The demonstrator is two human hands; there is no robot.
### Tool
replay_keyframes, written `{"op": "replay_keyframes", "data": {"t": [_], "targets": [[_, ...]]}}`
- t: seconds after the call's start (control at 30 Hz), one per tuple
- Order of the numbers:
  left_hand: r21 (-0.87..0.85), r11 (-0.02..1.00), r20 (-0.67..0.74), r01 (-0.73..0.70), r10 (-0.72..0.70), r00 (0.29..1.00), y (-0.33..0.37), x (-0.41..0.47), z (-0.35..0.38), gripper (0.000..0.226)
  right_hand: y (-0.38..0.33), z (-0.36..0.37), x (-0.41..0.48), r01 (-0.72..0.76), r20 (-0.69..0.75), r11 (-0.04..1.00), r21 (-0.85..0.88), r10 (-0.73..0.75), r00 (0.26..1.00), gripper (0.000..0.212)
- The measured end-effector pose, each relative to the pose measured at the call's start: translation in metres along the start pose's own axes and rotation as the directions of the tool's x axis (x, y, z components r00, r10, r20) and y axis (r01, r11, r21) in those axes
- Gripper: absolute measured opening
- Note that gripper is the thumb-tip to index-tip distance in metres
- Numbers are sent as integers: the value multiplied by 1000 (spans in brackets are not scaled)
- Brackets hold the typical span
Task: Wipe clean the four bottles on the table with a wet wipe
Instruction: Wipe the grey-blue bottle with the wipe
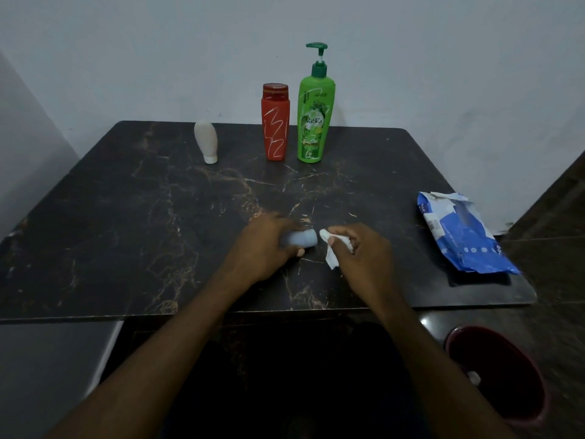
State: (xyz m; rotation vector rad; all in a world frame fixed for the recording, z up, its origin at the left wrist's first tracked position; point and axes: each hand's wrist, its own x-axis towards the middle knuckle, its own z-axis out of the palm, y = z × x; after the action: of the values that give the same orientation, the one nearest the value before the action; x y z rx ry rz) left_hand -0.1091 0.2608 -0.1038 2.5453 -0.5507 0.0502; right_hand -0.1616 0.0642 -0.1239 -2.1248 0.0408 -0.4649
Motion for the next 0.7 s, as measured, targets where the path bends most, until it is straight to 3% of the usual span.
{"op": "replay_keyframes", "data": {"t": [0.07,0.2,0.3,0.57,0.7], "targets": [[43,996,2,-74,74,997,-5,1,7,48,0,2,8,56,-26,998,-37,-57,998,16],[21,996,-50,-88,89,995,-14,-1,15,47,-7,17,14,185,41,975,-124,-182,983,17],[-61,996,-79,-70,65,995,-15,-2,16,40,-6,29,4,297,109,906,-301,-277,955,16],[-127,992,-90,-13,1,996,-16,-1,16,38,-4,23,8,261,-5,925,-276,-272,962,6],[-155,988,-107,-15,-1,994,-17,-2,19,35,-5,29,7,308,55,896,-319,-307,950,8]]}}
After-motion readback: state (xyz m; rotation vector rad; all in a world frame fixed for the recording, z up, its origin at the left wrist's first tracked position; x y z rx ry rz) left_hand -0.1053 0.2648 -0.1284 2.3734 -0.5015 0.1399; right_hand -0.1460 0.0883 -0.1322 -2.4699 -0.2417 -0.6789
